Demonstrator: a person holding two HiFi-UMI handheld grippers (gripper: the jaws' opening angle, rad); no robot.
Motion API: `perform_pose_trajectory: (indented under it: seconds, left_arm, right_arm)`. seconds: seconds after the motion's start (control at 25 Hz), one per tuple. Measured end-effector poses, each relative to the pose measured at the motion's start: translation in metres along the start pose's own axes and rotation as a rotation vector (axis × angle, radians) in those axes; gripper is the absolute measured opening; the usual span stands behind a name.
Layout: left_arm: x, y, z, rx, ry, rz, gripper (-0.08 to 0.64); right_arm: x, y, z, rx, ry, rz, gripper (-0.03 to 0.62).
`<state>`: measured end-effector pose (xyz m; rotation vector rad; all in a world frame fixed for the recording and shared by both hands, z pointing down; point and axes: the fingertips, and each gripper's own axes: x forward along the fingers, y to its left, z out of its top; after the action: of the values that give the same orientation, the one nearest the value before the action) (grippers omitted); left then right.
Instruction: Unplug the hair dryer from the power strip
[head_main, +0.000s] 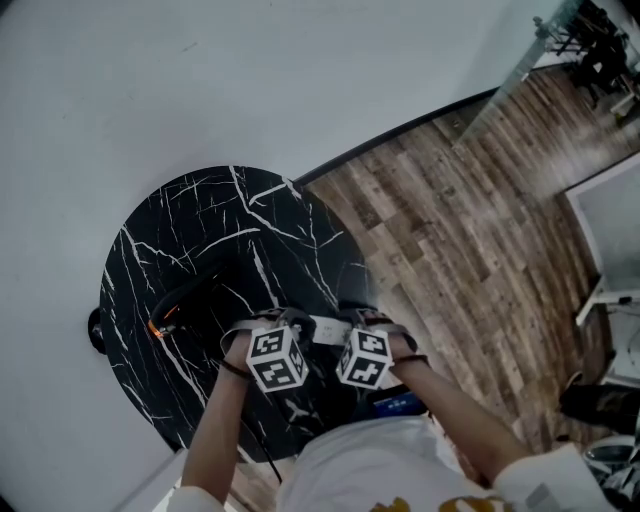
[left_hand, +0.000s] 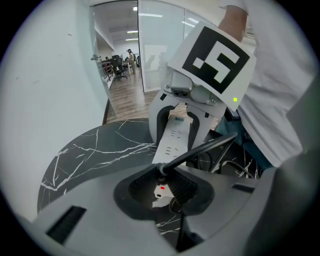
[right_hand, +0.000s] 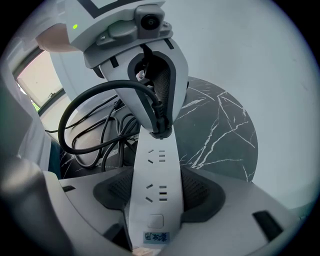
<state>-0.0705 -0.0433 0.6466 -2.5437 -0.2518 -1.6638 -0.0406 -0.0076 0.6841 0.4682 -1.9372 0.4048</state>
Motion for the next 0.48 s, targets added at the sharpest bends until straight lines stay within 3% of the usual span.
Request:
perform_pose_trajectory:
  seconds: [0.2, 0.48]
  left_arm:
    - [0.0007, 0.0001, -0.0001, -0.001, -0.007, -0.004, 0.063]
    - [-0.0006, 0.0011, -0.0016, 0.024, 0.026, 0.072, 0.061]
  right_arm:
    - [0.0006, -0.0002, 0.0004, 0.001, 0.009, 0.002, 0.265]
    - [0.0023, 0.0000, 0.0024, 0.010, 0.028, 0.001, 0.265]
